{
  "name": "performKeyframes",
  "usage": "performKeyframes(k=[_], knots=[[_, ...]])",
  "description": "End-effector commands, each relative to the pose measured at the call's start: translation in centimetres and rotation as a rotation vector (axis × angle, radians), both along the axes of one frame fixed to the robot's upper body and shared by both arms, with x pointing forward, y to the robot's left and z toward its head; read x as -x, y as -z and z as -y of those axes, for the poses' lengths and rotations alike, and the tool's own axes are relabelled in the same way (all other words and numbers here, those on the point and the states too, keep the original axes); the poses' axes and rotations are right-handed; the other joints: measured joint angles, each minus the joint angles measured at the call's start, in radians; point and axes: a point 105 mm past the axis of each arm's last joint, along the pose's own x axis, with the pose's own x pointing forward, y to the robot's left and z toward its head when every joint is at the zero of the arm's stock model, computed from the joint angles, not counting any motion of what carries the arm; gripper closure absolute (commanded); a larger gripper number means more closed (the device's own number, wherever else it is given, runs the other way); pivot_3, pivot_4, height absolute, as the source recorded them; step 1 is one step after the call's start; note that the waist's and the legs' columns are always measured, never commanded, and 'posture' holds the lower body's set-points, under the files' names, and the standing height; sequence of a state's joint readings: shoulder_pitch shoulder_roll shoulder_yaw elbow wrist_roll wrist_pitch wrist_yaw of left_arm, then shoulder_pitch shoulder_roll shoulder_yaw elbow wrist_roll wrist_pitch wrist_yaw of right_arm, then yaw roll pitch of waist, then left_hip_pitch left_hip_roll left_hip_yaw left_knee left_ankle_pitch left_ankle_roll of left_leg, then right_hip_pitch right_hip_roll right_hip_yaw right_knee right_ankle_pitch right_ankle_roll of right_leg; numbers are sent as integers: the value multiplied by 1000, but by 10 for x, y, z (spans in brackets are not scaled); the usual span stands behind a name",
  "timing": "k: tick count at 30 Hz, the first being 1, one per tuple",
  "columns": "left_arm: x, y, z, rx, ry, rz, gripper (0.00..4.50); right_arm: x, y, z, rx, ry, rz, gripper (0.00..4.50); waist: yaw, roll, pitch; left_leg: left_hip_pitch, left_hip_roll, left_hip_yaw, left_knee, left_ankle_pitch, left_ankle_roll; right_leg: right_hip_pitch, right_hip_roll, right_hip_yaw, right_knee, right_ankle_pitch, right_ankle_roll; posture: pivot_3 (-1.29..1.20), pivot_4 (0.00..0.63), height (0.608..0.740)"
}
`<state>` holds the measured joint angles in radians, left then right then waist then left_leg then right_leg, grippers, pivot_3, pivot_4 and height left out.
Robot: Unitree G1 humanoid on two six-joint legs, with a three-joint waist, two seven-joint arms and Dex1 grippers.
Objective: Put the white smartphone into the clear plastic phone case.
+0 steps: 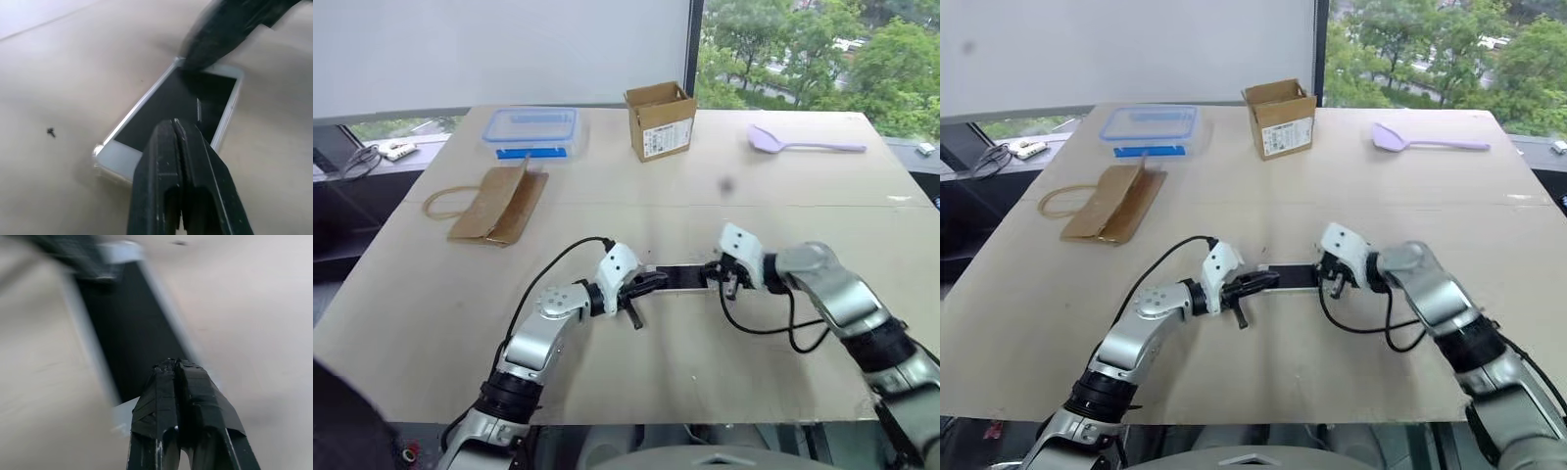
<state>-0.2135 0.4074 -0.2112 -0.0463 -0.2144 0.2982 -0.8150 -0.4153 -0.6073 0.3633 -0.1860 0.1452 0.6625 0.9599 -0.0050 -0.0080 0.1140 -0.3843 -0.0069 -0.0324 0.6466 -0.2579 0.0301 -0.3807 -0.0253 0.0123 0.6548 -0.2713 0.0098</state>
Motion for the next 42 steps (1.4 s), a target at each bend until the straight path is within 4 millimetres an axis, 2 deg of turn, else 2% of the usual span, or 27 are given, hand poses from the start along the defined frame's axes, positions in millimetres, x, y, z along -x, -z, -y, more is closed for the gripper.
performKeyframes(k=[1, 5, 10, 16, 22, 24, 25, 27, 28, 30, 32, 33, 35, 38, 40, 41, 42], knots=[[1, 2, -1, -11, 7, -6, 4460, 26, 29, 7, 67, -33, -150, 4500, -1, -1, 1, 0, 0, 0, -2, 0, 0, -1, 0, 0, 0, 1, 3, 0, 150, 740], [1, 3, -2, -14, 10, -9, 4460, 17, 50, 19, 190, 12, -135, 4500, -2, -1, 3, 2, 0, 0, -8, 0, 0, -2, 0, 0, 0, 1, 4, 0, 150, 740], [2, 1, -2, -14, 13, -7, 4460, 7, 63, 24, 242, 96, -186, 4500, -4, -3, 3, 3, 0, 0, -8, 0, 0, 1, -1, 0, -1, -1, 1, 0, 150, 740], [4, 1, -4, -16, 14, -10, 4460, 21, 78, 29, 327, 48, -299, 4500, -1, -5, 0, 4, 0, 2, -8, 0, 0, 1, -2, -1, -4, -1, 0, 0, 150, 740], [5, 2, -3, -17, 17, -11, 4460, 19, 83, 21, 337, 19, -252, 4500, -1, -8, -4, 3, 0, 2, -12, 0, 0, 1, -2, -1, -10, -1, 0, 0, 150, 740], [4, 0, -3, -13, 15, -1, 4460, 12, 72, 11, 253, 5, -161, 4500, -4, -8, -5, 4, 1, 2, -12, 0, 0, 1, -2, -1, -10, -1, 0, 0, 150, 740], [4, -4, -3, 7, 14, 14, 4460, 8, 59, 3, 164, 7, -102, 4500, -5, -9, -5, 4, 1, 2, -13, 0, 0, 2, -2, -1, -10, -1, 0, 0, 150, 740], [3, -19, -3, 84, 10, 47, 4460, 3, 27, -7, -21, 20, 38, 4500, -4, -12, -2, 3, 1, 2, -13, 0, 0, 1, -2, -1, -10, -1, 0, 0, 150, 740], [4, -31, -4, 145, -1, 61, 4460, 2, 3, -7, -161, 64, 94, 4500, -2, -8, 4, 2, 1, 2, -12, 0, 0, 1, -2, -1, -10, -1, 0, 0, 150, 740], [5, -45, -8, 201, -16, 82, 4500, 2, -23, 1, -307, 138, 151, 3870, 0, -3, 10, -7, 1, 5, -11, 0, 0, -7, -4, -2, -11, 0, 2, 0, 150, 740], [12, -53, -13, 229, -16, 70, 3968, 16, -34, 12, -359, 153, 199, 3085, 2, -1, 13, -22, 1, 5, -8, 1, 0, -21, -4, -3, -7, 3, 7, 0, 150, 740], [16, -55, -17, 223, -17, 78, 3636, 24, -36, 19, -354, 160, 213, 2549, 3, 0, 15, -32, 1, 5, -3, 1, 0, -31, -4, -4, -1, 3, 9, 0, 150, 740], [26, -59, -27, 212, -17, 83, 2741, 40, -38, 32, -353, 186, 218, 1555, 4, 2, 18, -34, 0, 5, -2, 3, -4, -33, -4, -4, 1, 1, 12, 0, 150, 740], [39, -60, -42, 183, -31, 71, 1284, 54, -44, 50, -349, 242, 231, 102, -2, 4, 25, -34, 0, 5, -4, 0, 0, -33, -4, -3, 0, 0, 12, 0, 150, 740], [45, -60, -52, 171, -57, 51, 310, 61, -46, 63, -333, 287, 242, 0, -3, 4, 31, -32, 0, 5, -4, 0, 0, -32, -4, -3, 1, 0, 12, 0, 150, 740], [48, -58, -56, 156, -72, 38, 60, 64, -46, 69, -321, 306, 247, 0, -2, 3, 32, -31, 0, 5, -3, 0, 0, -32, -5, -3, 3, 0, 12, 0, 150, 740], [51, -57, -61, 146, -83, 23, 60, 68, -46, 75, -308, 324, 252, 0, -1, 3, 33, -30, 0, 5, -3, 0, 0, -31, -5, -3, 4, 0, 12, 0, 150, 740]])
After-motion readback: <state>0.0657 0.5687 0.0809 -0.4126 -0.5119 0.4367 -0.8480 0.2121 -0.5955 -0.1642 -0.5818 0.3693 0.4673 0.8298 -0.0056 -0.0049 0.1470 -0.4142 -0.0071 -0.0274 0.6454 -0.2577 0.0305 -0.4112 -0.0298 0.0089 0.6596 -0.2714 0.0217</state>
